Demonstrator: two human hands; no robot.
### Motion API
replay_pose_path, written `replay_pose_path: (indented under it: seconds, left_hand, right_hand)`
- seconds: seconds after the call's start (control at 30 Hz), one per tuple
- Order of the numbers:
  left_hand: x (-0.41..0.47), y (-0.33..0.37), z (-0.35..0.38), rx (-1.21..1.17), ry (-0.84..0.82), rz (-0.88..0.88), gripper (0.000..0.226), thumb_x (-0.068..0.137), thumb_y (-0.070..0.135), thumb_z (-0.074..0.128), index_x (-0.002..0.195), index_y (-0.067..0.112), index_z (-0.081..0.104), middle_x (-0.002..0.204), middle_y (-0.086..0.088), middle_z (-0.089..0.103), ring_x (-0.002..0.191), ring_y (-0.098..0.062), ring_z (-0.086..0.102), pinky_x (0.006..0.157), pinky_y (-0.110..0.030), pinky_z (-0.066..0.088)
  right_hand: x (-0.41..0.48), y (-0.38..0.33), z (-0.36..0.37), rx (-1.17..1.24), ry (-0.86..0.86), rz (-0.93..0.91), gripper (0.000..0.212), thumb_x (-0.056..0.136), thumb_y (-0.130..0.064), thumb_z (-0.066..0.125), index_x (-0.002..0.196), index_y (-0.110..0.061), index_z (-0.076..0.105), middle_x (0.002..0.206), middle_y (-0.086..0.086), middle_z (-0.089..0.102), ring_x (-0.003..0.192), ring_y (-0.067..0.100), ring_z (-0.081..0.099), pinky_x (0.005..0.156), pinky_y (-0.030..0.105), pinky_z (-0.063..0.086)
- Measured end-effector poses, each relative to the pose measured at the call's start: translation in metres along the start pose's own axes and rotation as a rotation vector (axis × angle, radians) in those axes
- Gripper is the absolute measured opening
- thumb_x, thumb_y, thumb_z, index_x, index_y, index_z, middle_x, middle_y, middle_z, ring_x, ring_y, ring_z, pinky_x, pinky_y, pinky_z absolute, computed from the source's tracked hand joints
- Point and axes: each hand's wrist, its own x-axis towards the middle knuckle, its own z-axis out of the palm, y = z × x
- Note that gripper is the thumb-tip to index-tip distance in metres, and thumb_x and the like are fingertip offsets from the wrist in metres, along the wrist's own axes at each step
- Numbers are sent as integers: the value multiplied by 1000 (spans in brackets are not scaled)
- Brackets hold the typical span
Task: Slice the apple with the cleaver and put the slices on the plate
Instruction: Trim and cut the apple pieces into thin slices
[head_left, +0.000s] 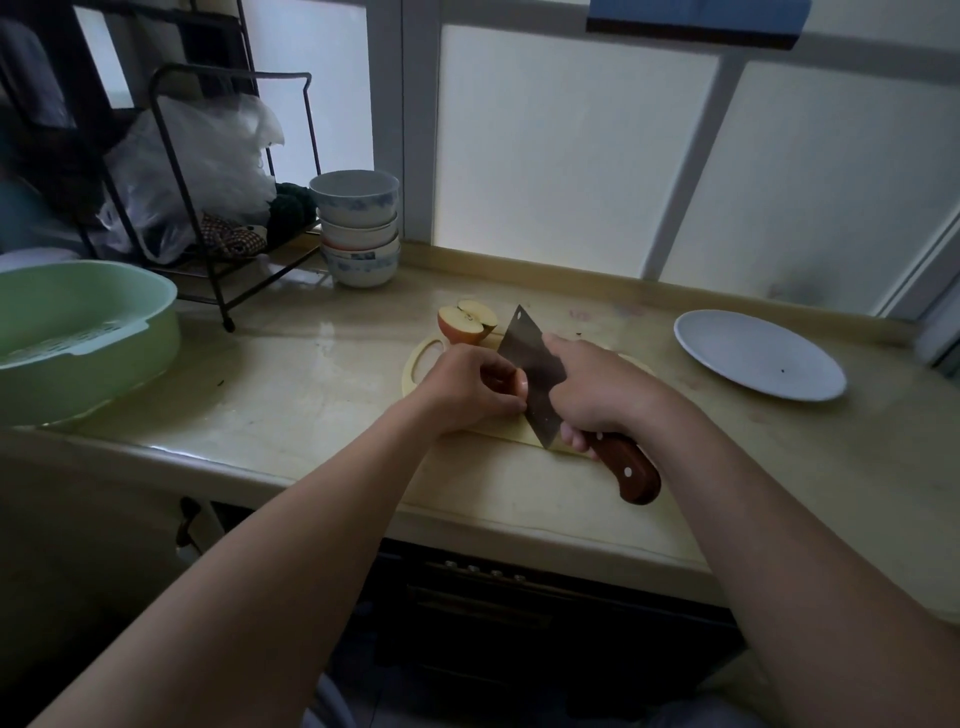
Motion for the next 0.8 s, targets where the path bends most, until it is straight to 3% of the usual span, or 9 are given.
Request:
replay_pose_path:
  seconds: [0.1,0.27,0.37,0.5,0.6,0.8]
  left_hand:
    - [0,0,2,64,18,42,45,80,27,83,123,20,68,112,6,68,103,-9,62,88,-25,55]
    - [2,2,0,54,49,40,41,84,29,80,122,25,66,103,13,62,94,-2,58,69,-12,43]
    - [9,4,-2,-16,67,2,37,87,34,77,121,27,65,100,11,66,91,-3,60,67,-15,45]
    - [16,7,-3,-94,60,-102,27,93,42,68,118,32,63,97,2,69,82,-15,63,70,-31,56]
    - [18,11,-3,-78,43,-112,31,96,45,62,123,30,66,90,3,69,72,-11,58,61,-25,47]
    - [14,13,-5,-32,7,-103,38,95,29,69,132,26,65,92,5,70,74,-8,55,64,-23,42]
  right_hand:
    - [3,3,2,36,28,-8,86,94,5,41,166,-33,13,83,17,74,56,22,65,51,32,58]
    - [4,10,2,94,45,-27,92,89,6,38,165,-42,17,77,16,73,52,21,64,49,32,57]
    - [3,15,0,134,73,-34,90,91,4,39,165,-43,19,77,15,73,50,19,64,47,30,55]
    - [2,21,-3,187,109,-48,86,96,1,40,165,-44,15,73,14,73,47,16,63,47,28,53]
    - [1,24,-5,220,129,-56,85,97,0,41,165,-43,14,72,14,73,46,15,63,48,29,53]
    - [4,25,-5,250,152,-63,88,95,1,41,165,-43,12,72,13,73,46,15,63,47,28,52]
